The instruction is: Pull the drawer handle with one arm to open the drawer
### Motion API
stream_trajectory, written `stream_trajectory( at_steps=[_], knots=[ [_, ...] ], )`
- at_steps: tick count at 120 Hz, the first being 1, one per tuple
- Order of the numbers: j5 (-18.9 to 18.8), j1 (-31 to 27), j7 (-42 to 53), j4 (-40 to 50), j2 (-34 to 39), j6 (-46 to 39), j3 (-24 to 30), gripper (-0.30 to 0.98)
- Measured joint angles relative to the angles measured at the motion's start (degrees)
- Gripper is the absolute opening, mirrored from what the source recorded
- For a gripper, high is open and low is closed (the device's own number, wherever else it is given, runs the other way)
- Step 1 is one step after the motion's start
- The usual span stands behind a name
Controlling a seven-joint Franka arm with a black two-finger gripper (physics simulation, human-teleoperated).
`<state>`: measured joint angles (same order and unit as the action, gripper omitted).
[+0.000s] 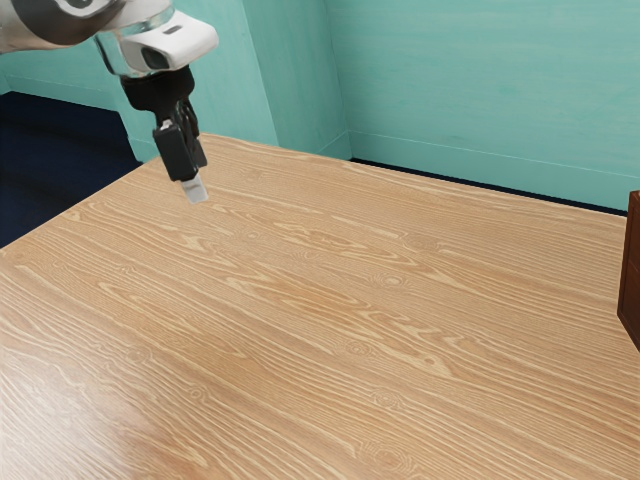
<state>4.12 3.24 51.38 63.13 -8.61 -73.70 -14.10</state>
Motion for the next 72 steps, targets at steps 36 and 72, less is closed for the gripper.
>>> stream_trajectory(
  at_steps=[36,72],
  knots=[
    [0.1,2.4,-0.7,0.7,0.2,-0.1,0.0,0.68],
    [0.3,-2.5,7.6,14.5,9.8,-0.2,7.5,0.68]
  ],
)
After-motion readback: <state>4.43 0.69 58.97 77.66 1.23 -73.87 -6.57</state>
